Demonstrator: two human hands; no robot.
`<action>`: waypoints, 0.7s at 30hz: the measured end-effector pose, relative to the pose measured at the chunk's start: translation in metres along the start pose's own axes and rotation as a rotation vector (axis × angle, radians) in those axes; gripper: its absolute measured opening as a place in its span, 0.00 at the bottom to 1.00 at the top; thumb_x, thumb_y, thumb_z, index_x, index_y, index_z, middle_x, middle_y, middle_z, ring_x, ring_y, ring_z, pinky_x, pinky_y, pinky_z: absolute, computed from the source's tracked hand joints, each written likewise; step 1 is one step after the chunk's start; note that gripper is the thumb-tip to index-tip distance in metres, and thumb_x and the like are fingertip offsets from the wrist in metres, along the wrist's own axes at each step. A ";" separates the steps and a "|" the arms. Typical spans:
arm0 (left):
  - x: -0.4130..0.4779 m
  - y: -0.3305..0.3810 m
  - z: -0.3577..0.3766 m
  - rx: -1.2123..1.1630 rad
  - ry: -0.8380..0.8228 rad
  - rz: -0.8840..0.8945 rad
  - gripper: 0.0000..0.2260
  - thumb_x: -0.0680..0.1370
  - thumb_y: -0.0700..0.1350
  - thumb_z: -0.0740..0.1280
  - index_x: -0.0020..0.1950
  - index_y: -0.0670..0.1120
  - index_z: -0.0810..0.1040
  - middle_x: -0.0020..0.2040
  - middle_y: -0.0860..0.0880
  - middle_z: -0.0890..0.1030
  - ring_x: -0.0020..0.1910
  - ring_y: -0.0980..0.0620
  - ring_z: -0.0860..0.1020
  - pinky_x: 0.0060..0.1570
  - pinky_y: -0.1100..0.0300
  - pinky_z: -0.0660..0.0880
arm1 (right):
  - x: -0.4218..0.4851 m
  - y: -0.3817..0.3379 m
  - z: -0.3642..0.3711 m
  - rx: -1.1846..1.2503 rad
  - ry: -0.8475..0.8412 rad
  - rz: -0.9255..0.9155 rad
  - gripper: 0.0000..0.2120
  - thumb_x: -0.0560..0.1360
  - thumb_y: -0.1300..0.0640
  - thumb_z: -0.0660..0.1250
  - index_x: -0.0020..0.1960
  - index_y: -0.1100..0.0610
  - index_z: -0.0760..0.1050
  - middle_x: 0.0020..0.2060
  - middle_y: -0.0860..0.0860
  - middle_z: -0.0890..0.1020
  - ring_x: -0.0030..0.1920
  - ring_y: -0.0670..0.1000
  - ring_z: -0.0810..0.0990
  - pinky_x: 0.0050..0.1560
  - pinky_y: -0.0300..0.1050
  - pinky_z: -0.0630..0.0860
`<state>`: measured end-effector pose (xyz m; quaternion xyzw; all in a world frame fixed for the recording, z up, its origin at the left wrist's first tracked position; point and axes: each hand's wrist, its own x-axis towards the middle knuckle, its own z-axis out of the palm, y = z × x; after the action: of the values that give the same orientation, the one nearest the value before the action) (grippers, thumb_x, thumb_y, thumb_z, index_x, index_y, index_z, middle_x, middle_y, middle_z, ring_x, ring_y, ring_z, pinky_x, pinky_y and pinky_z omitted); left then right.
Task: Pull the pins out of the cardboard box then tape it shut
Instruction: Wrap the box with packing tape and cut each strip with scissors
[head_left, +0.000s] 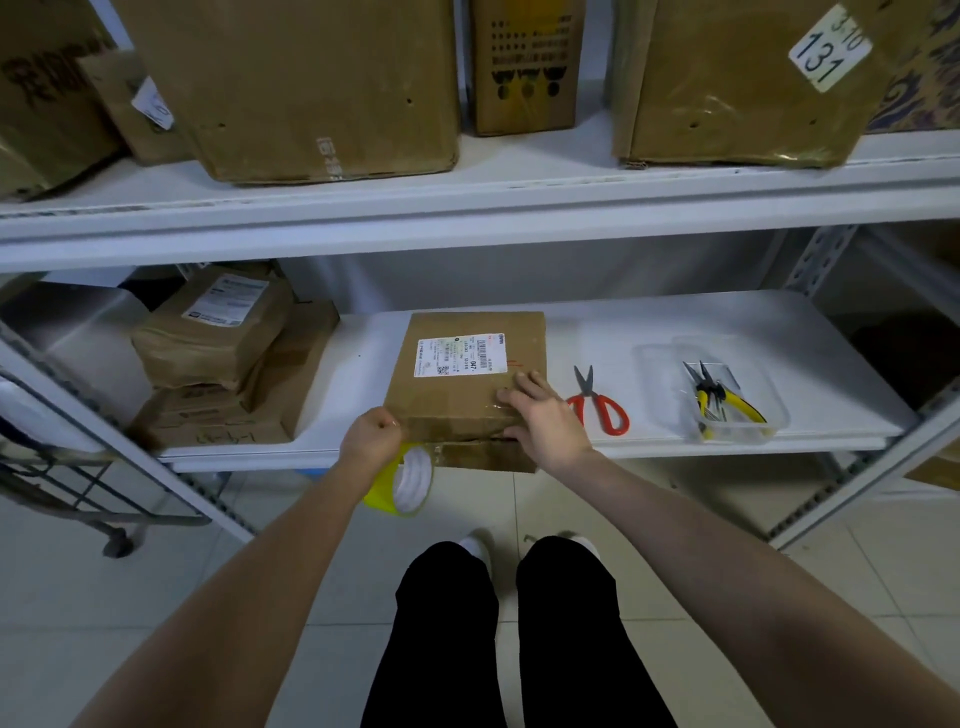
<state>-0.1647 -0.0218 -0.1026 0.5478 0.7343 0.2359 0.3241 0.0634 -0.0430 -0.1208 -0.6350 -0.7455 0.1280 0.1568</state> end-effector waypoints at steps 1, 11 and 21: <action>-0.002 0.001 0.001 -0.039 0.011 0.012 0.09 0.73 0.38 0.64 0.34 0.48 0.73 0.42 0.47 0.78 0.48 0.43 0.76 0.48 0.57 0.70 | 0.000 0.003 -0.001 0.045 0.017 0.005 0.24 0.78 0.55 0.66 0.73 0.50 0.65 0.76 0.51 0.60 0.77 0.54 0.53 0.75 0.52 0.56; -0.039 0.064 -0.010 -0.103 0.054 0.529 0.11 0.72 0.38 0.68 0.34 0.52 0.72 0.65 0.49 0.77 0.64 0.54 0.74 0.53 0.63 0.69 | 0.011 -0.003 -0.007 0.423 0.278 0.320 0.20 0.80 0.57 0.61 0.71 0.59 0.67 0.66 0.58 0.70 0.66 0.58 0.69 0.68 0.48 0.65; -0.056 0.093 0.017 0.099 -0.157 0.709 0.13 0.70 0.39 0.69 0.31 0.53 0.70 0.74 0.50 0.66 0.64 0.50 0.76 0.51 0.55 0.73 | 0.001 -0.032 -0.036 0.419 0.302 0.129 0.48 0.65 0.50 0.72 0.76 0.59 0.49 0.72 0.59 0.55 0.67 0.61 0.67 0.65 0.54 0.68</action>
<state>-0.0812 -0.0491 -0.0369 0.7998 0.4821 0.2552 0.2504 0.0490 -0.0475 -0.0754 -0.6467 -0.6291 0.1930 0.3856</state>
